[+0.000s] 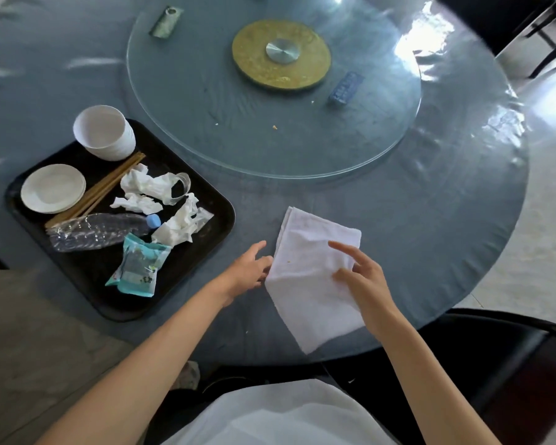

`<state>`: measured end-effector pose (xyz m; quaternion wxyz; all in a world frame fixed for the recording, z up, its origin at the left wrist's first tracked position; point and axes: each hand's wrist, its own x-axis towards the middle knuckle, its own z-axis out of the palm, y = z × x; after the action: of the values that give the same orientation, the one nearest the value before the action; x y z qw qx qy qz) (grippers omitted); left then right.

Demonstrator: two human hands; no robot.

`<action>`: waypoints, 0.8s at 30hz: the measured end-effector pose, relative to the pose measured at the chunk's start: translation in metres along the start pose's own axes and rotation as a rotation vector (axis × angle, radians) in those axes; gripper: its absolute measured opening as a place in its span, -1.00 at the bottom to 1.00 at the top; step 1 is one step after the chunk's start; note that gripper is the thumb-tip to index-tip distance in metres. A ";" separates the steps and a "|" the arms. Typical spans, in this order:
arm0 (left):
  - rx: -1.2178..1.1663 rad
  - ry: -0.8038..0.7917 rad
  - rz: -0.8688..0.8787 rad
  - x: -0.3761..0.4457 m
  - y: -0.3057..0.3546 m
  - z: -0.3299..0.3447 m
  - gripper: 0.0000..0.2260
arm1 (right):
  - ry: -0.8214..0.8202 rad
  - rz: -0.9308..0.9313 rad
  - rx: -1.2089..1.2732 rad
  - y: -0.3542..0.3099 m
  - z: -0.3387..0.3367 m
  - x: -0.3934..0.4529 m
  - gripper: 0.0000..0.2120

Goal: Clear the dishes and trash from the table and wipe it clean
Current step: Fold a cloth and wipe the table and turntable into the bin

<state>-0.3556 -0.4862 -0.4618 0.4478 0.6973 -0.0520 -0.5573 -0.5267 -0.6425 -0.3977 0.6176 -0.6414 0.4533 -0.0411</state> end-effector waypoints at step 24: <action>0.511 0.162 0.594 -0.069 0.041 -0.018 -0.52 | 0.032 -0.201 -0.551 -0.021 -0.046 -0.035 -0.23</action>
<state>-0.3492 -0.4607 -0.3840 0.4044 0.7825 -0.3527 -0.3160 -0.5642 -0.6584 -0.3517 0.4057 -0.8260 0.3912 0.0128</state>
